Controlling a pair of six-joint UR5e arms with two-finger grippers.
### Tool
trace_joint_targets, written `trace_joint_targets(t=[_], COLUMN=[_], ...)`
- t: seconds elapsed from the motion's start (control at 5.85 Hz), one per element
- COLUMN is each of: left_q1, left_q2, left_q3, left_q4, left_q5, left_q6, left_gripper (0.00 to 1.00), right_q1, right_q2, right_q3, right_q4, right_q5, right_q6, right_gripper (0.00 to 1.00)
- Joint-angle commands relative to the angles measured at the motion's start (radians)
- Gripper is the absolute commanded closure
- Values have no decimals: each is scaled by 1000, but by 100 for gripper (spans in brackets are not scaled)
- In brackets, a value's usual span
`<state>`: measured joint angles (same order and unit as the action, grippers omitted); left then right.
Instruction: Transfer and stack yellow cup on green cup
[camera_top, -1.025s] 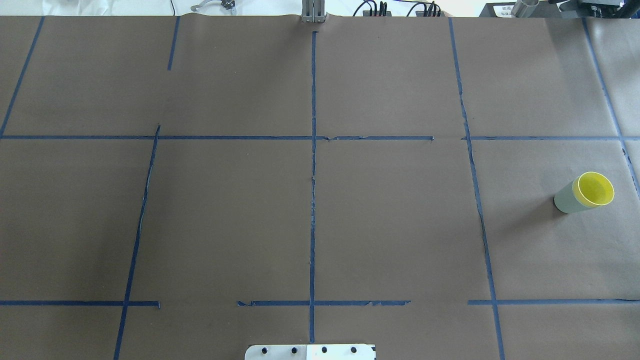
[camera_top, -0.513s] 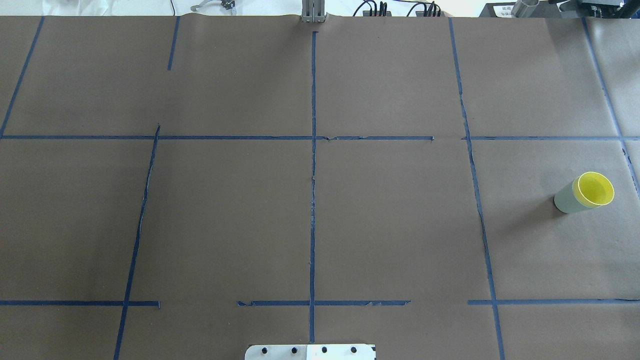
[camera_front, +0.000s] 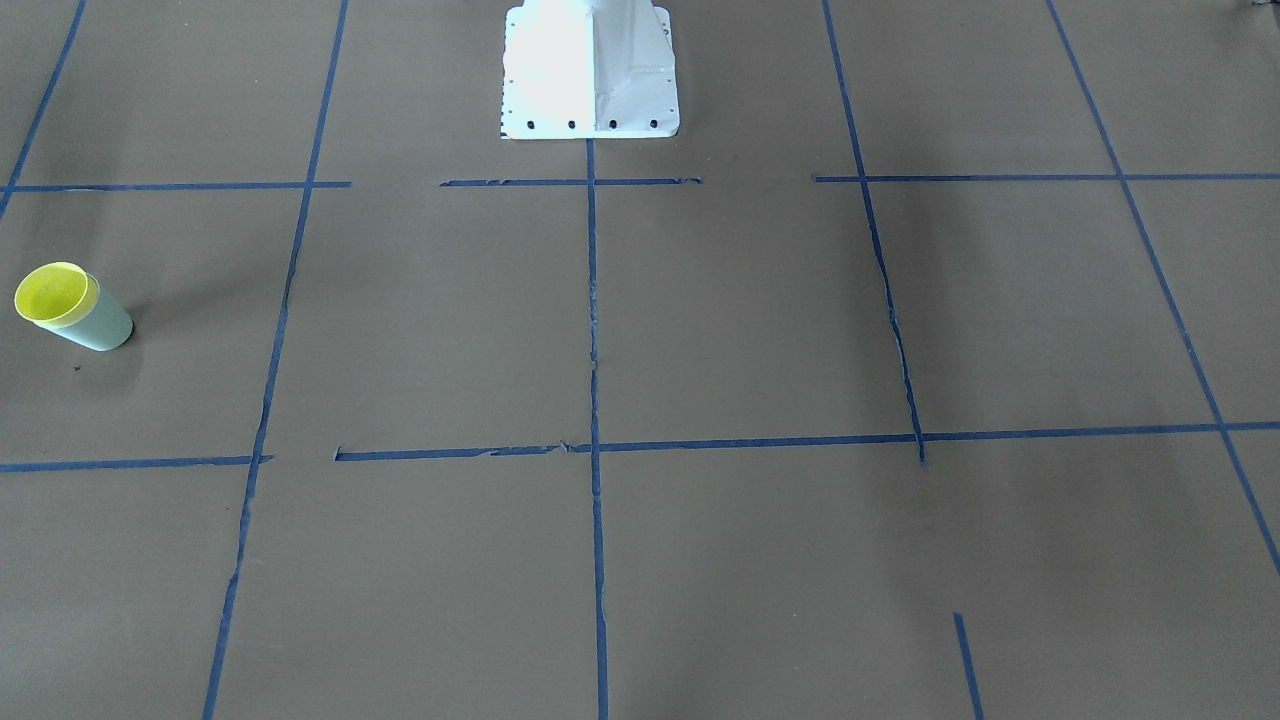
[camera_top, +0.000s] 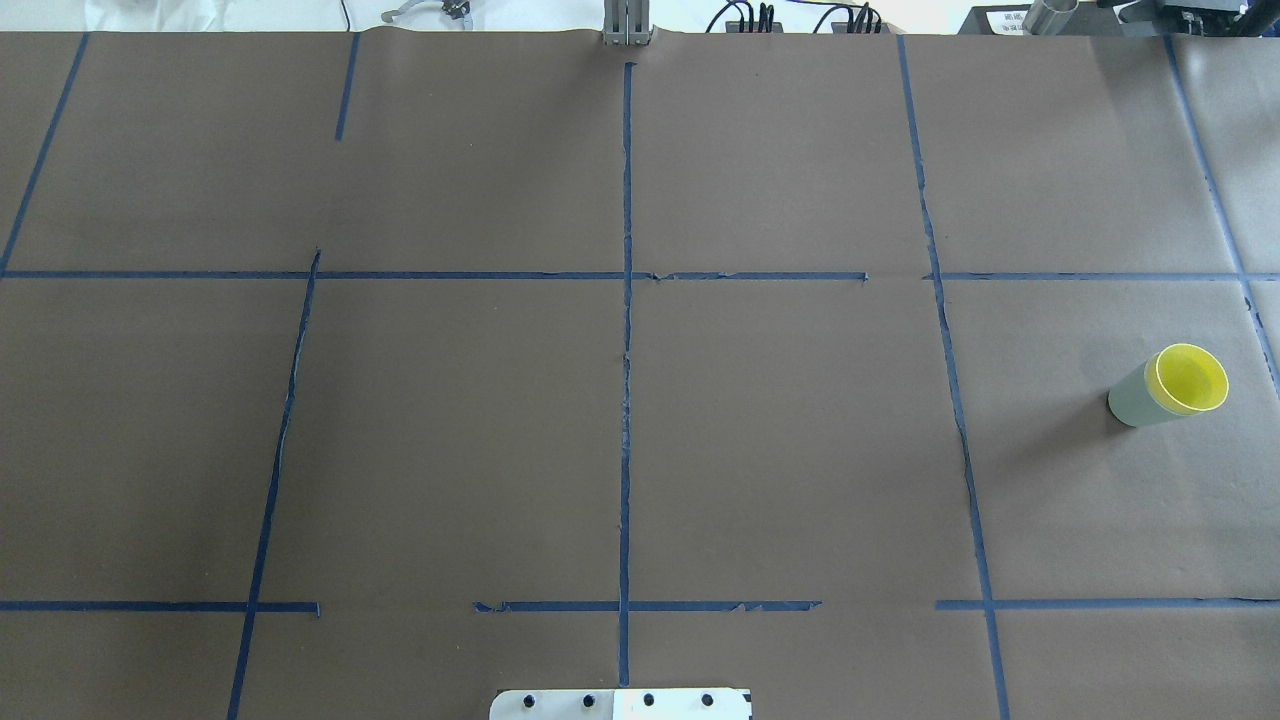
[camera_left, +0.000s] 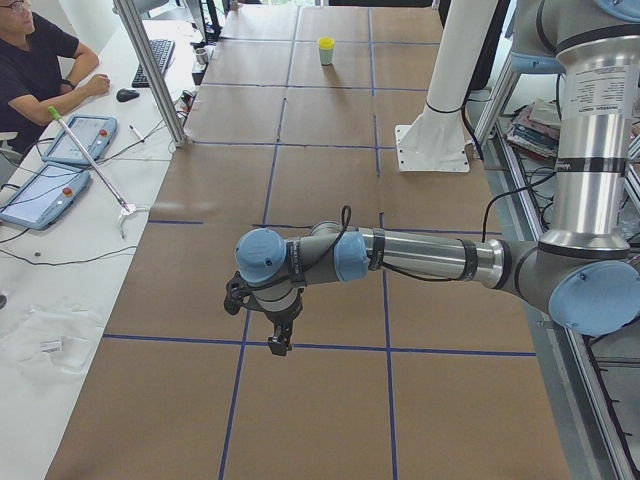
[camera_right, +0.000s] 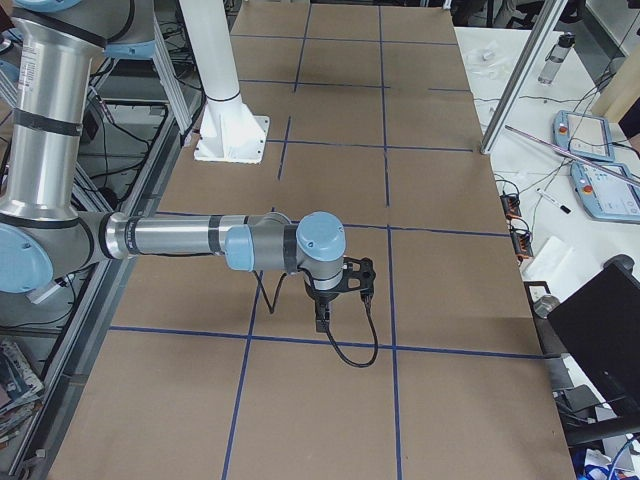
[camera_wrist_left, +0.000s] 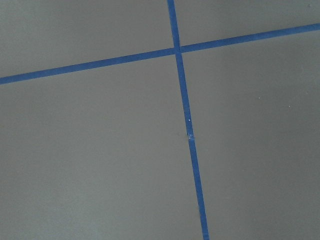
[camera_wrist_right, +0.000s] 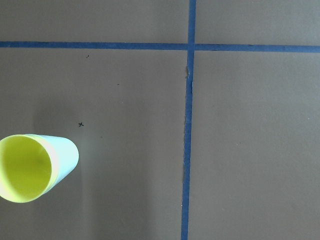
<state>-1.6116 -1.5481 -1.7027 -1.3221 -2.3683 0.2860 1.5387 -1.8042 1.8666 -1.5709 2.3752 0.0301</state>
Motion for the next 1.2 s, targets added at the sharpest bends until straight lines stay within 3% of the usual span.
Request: trace_joint_targets(t=[0.0, 1.03], left_q1=[4, 6], left_q2=[3, 77], left_q3=[-6, -43], left_q4=[-17, -54], left_q5=[12, 7], left_q6=[-47, -44], left_gripper=[0, 0], right_q1=[-51, -49], right_q2=[-12, -38], right_q3=[2, -1], right_q4=[-1, 9], right_q5=[-2, -1], right_q6=[-34, -36], right_gripper=[0, 0])
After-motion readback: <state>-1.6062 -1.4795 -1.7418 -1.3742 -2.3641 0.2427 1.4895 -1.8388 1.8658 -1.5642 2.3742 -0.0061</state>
